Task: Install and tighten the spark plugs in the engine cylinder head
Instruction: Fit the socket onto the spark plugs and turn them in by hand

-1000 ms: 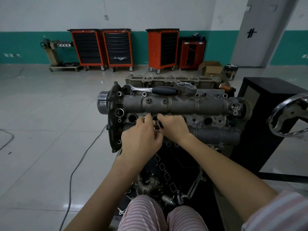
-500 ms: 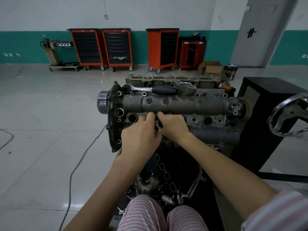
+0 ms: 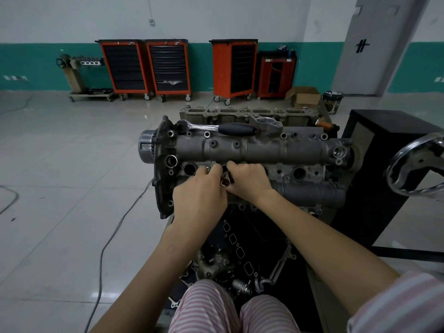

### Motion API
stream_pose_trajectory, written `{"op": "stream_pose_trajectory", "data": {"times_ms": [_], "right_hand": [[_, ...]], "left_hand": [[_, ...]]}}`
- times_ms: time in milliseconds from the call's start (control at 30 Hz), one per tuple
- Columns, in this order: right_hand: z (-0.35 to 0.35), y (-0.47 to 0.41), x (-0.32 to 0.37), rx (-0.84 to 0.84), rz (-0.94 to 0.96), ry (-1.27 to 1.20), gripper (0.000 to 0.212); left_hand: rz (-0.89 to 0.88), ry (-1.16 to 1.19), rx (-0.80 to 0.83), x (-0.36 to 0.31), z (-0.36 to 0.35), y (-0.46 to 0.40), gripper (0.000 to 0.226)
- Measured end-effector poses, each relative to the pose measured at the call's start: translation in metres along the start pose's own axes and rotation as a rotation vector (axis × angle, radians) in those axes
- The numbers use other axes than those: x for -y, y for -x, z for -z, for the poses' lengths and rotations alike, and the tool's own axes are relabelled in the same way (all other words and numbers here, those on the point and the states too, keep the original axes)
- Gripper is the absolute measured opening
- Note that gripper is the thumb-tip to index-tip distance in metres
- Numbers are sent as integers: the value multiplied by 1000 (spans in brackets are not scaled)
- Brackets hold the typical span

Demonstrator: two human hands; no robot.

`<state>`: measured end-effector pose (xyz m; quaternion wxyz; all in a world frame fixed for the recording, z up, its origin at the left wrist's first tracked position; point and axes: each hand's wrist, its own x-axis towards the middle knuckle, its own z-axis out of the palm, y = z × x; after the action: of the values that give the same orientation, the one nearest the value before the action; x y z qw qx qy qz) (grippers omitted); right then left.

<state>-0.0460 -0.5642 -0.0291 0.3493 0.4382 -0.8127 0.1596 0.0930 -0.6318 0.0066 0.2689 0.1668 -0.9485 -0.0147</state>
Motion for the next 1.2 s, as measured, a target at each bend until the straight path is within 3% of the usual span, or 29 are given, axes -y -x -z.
{"op": "stream_pose_trajectory", "data": {"times_ms": [133,300,400,600,933,1067,1133,1200], "right_hand": [[0,1,-1,-11,23,-15,28],[-2,2,-3,-71,72,-11,20],[-1,2,-1,-102,47,-17,25],[0,1,0,-1,-8,-43,31],[-3,2,-2,-69,69,30,25],[-3,2,-2,-123,71,-5,20],[-2,2,-1,-97,56,-4,24],[-1,1,0,-77,47,5,31]], "left_hand": [[6,54,31,-1,-2,0,20],[72,109,45,-4,-3,-1,37],[110,98,21,-3,-1,-3,44],[33,22,-51,-2,1,-3,21],[127,86,88,-5,-1,-1,46],[94,-7,33,-6,-1,-1,34],[46,-25,-6,-3,-1,-1,24],[24,-11,-9,0,0,0,28]]}}
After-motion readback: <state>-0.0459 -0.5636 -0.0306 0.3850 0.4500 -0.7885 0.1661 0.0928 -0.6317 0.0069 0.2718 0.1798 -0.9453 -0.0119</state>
